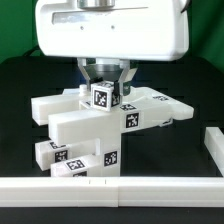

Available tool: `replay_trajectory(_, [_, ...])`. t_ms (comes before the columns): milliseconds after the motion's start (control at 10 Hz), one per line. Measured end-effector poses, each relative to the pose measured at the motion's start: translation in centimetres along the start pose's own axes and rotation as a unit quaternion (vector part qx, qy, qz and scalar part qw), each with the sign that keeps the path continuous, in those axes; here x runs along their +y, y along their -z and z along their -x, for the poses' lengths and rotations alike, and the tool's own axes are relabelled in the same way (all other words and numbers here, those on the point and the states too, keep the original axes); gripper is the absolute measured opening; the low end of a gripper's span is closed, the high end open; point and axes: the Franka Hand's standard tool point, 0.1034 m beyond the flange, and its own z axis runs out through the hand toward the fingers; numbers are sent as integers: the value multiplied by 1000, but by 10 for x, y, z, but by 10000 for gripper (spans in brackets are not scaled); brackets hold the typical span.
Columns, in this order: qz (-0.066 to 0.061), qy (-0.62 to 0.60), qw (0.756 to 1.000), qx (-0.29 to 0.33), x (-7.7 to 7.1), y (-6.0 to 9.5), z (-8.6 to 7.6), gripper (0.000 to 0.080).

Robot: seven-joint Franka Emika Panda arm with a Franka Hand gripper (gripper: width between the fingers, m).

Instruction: Assemble chair

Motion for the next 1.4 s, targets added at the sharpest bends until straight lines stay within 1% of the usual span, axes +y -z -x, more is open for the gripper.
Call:
replay_trajectory(100, [-5,-45,999,0,0,0,-1,287])
replay_trajectory(200, [-6,-59,998,1,1,0,-2,287])
replay_trajectory(300, [-10,-95,995,2,0,0,-3,288])
replay_trajectory(500, [-13,-132,991,2,0,0,-4,288])
replay_trajectory(600, [-16,-173,985,-1,-1,0,-3,288])
replay_trajectory(700, [-17,-197,980,-1,-1,0,-3,288])
replay_trajectory(900, [-16,-189,982,-1,-1,-1,-3,288])
replay_trajectory(1000, [-16,-175,985,-1,-1,-1,-3,471])
replay_trajectory(1100, [-15,-156,988,0,-1,-1,-3,471])
replay_trajectory(1200, [-14,-126,992,0,-1,-1,-2,612])
replay_trajectory(1300, [-14,-106,994,-1,-3,-1,-1,642])
replay_trajectory(1400, [-14,-53,998,0,-2,-1,-1,647])
